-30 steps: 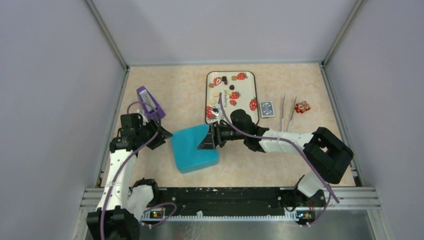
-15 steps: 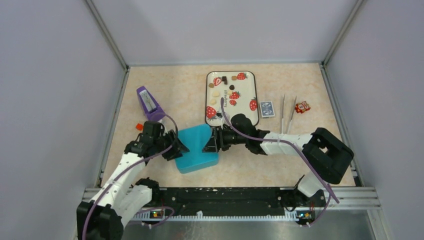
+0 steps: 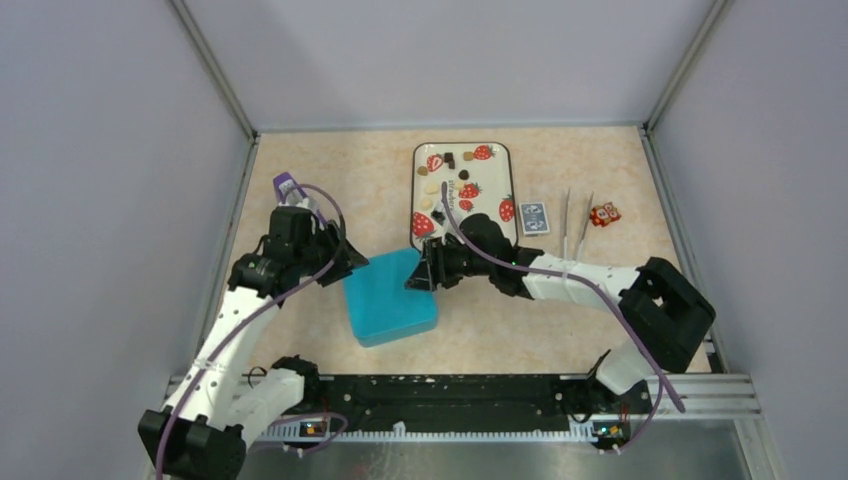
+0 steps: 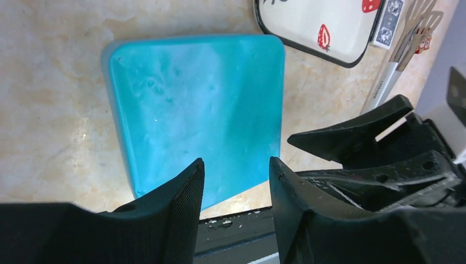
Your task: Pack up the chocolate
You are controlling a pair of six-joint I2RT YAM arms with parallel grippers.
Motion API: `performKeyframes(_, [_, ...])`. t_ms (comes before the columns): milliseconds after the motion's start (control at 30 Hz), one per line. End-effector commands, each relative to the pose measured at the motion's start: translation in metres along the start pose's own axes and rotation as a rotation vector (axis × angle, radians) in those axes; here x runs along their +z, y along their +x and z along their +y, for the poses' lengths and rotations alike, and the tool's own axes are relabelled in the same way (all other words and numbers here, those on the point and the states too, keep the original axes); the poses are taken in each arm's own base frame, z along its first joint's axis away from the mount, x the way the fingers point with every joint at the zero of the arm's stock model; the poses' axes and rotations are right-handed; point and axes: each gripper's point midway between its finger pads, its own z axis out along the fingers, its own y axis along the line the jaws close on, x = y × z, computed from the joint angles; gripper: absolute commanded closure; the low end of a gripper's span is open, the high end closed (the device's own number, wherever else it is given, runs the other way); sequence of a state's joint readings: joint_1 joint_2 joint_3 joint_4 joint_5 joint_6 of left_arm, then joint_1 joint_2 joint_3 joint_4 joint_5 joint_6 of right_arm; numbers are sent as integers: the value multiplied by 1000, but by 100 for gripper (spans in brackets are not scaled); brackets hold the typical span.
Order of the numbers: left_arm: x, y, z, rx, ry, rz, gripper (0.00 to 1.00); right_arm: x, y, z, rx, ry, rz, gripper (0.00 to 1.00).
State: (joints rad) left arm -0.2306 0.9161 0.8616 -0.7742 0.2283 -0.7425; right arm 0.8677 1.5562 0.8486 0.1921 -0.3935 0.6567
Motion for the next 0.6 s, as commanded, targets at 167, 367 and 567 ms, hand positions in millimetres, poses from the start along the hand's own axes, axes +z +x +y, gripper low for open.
performKeyframes(167, [23,67,45,77,-221,212,49,-16,-31,18,-88,-4,-85,48])
performKeyframes(367, [35,89,54,180,-410,273,49,-15,-23,9,-58,19,-69,48])
performKeyframes(567, [-2,30,-8,266,-379,73,47,-19,-29,12,-78,30,-91,48])
